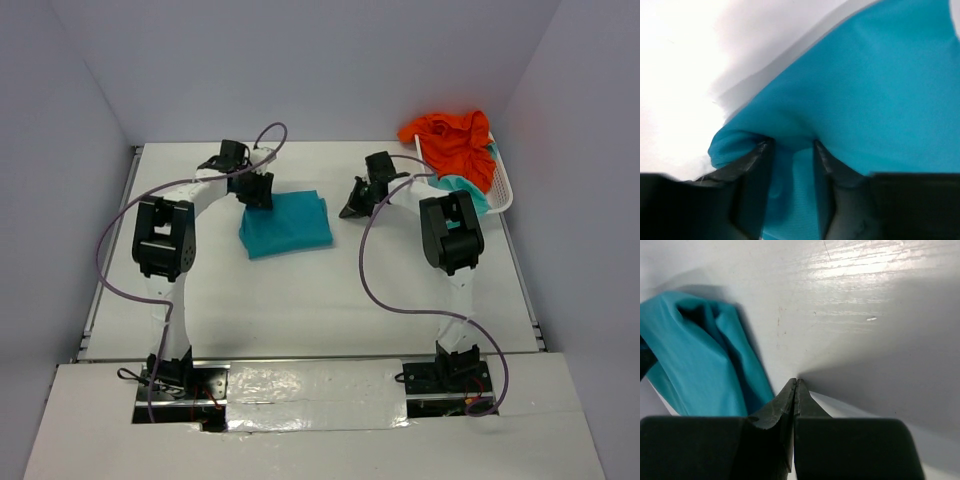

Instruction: Fold and stack the t-shirts

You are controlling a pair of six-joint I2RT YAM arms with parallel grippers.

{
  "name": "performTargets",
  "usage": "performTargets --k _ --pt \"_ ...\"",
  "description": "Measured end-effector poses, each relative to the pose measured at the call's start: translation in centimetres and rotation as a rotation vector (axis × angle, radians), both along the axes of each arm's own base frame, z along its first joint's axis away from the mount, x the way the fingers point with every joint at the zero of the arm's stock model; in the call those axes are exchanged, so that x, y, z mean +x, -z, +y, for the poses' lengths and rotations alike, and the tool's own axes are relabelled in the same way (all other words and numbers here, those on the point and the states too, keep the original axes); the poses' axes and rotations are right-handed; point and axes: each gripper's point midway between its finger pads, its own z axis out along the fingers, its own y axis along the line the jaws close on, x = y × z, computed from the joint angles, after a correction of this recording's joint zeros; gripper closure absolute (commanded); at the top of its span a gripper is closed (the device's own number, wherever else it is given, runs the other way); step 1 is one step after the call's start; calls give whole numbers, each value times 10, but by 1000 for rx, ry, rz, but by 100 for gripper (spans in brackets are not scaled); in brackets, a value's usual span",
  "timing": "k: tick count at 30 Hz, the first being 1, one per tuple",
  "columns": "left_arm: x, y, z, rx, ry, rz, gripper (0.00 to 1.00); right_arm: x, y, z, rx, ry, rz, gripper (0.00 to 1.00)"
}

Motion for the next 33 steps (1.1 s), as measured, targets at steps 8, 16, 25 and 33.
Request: performTargets --k 8,16,25,33 --pt "41 -50 -1 -17 -18 -131 7 -8 -2 -5 -12 0 -11 100" --pt "67 -119 50 -67 -179 -233 41 -35 -14 -13 -24 -27 -17 100" --pt "21 -51 78 21 -213 -24 44 -44 -36 -2 -7 -109 -66 78" --pt "29 -34 51 21 -151 -45 52 -35 -55 28 72 -203 -113 51"
